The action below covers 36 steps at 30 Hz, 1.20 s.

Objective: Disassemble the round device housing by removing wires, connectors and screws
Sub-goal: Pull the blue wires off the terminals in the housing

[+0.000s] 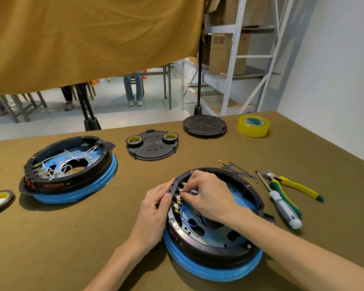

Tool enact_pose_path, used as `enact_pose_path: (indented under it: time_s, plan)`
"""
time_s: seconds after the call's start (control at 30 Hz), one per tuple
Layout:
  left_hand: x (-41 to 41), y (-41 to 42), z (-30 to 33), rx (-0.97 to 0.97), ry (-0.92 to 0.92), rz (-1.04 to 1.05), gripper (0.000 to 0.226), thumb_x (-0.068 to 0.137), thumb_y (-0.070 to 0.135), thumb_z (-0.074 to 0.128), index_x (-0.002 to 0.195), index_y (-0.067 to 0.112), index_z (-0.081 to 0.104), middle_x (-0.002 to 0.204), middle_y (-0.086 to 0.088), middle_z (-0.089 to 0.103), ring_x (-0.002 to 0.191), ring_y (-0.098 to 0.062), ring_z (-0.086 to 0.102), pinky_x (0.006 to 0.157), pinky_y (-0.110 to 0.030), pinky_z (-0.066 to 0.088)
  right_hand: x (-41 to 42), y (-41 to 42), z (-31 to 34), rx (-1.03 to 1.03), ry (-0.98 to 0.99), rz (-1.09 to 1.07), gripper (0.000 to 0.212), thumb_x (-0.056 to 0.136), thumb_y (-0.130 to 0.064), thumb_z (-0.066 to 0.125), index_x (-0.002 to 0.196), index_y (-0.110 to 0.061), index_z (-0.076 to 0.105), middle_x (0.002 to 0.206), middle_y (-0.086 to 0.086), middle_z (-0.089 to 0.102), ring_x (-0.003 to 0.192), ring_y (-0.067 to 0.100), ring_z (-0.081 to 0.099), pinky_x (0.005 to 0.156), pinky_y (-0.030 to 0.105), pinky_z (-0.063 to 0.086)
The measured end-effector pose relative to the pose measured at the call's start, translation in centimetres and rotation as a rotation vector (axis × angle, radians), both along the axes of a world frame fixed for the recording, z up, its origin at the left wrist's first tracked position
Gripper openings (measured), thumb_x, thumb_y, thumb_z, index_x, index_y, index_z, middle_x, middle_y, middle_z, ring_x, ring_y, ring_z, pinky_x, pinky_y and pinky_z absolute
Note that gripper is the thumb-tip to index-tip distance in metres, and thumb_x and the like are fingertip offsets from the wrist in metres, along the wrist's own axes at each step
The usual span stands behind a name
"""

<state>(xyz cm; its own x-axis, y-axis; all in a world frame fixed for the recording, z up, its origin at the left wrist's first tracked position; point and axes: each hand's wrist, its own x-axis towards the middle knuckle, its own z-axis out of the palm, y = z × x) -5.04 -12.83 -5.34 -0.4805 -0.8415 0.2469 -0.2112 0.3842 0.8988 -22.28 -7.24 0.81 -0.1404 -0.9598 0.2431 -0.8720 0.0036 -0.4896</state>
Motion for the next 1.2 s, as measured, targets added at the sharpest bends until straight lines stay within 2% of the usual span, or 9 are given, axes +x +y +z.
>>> enact_pose_path:
  time_s: [0.13, 0.27, 0.47, 0.63, 0.8, 1.0, 1.2]
  plan:
    - [0.07, 0.07, 0.04, -0.012, 0.002, 0.005, 0.061, 0.094, 0.063, 0.033, 0.145, 0.037, 0.053, 0.137, 0.031, 0.056, 0.137, 0.005, 0.041, 0.11, -0.023, 0.035, 0.01, 0.11, -0.07, -0.003, -0.011, 0.023, 0.016, 0.092, -0.043, 0.07, 0.09, -0.03, 0.079, 0.096, -0.014, 0.059, 0.092, 0.007, 0.052, 0.078, 0.031, 0.044]
    - [0.02, 0.11, 0.06, -0.022, -0.001, -0.001, 0.059, 0.094, 0.062, 0.034, 0.144, 0.038, 0.053, 0.134, 0.036, 0.056, 0.135, 0.006, 0.042, 0.105, -0.018, 0.034, 0.02, 0.05, -0.22, -0.013, 0.017, -0.007, 0.017, 0.092, -0.045, 0.069, 0.09, -0.031, 0.078, 0.097, -0.015, 0.06, 0.095, 0.009, 0.052, 0.081, 0.031, 0.043]
    - [0.03, 0.14, 0.21, -0.01, 0.01, 0.001, 0.06, 0.094, 0.063, 0.034, 0.144, 0.037, 0.053, 0.137, 0.03, 0.057, 0.136, 0.004, 0.042, 0.11, -0.025, 0.036, -0.02, -0.01, -0.22, -0.01, 0.005, -0.016, 0.017, 0.091, -0.045, 0.07, 0.09, -0.03, 0.079, 0.099, -0.015, 0.06, 0.097, 0.009, 0.05, 0.081, 0.031, 0.043]
    - [0.04, 0.22, 0.36, 0.007, 0.014, -0.008, 0.05, 0.093, 0.063, 0.035, 0.138, 0.048, 0.052, 0.133, 0.038, 0.055, 0.135, 0.007, 0.042, 0.108, -0.022, 0.036, -0.19, 0.24, -0.14, 0.017, -0.053, -0.009, 0.017, 0.09, -0.045, 0.071, 0.095, -0.031, 0.08, 0.104, -0.011, 0.055, 0.101, 0.009, 0.05, 0.084, 0.033, 0.046]
    - [0.08, 0.26, 0.49, -0.002, 0.001, -0.001, 0.051, 0.093, 0.062, 0.034, 0.139, 0.047, 0.051, 0.131, 0.041, 0.054, 0.134, 0.009, 0.041, 0.108, -0.018, 0.034, -0.28, 0.18, 0.03, 0.022, -0.053, 0.011, 0.017, 0.091, -0.043, 0.072, 0.095, -0.029, 0.08, 0.1, -0.012, 0.052, 0.097, 0.008, 0.049, 0.081, 0.03, 0.043]
    - [0.16, 0.34, 0.44, 0.001, -0.003, -0.003, 0.053, 0.095, 0.061, 0.035, 0.142, 0.043, 0.051, 0.131, 0.038, 0.056, 0.134, 0.007, 0.042, 0.108, -0.02, 0.035, -0.12, 0.28, -0.21, 0.001, -0.024, 0.01, 0.015, 0.092, -0.042, 0.07, 0.095, -0.032, 0.081, 0.105, -0.017, 0.063, 0.1, 0.006, 0.056, 0.087, 0.034, 0.048]
    - [0.17, 0.34, 0.44, -0.008, -0.006, -0.006, 0.051, 0.097, 0.053, 0.037, 0.143, 0.039, 0.052, 0.133, 0.035, 0.057, 0.135, 0.005, 0.043, 0.109, -0.022, 0.035, -0.36, 0.27, -0.28, 0.012, -0.034, 0.024, 0.017, 0.092, -0.042, 0.069, 0.097, -0.03, 0.081, 0.107, -0.018, 0.069, 0.1, 0.004, 0.061, 0.087, 0.037, 0.052]
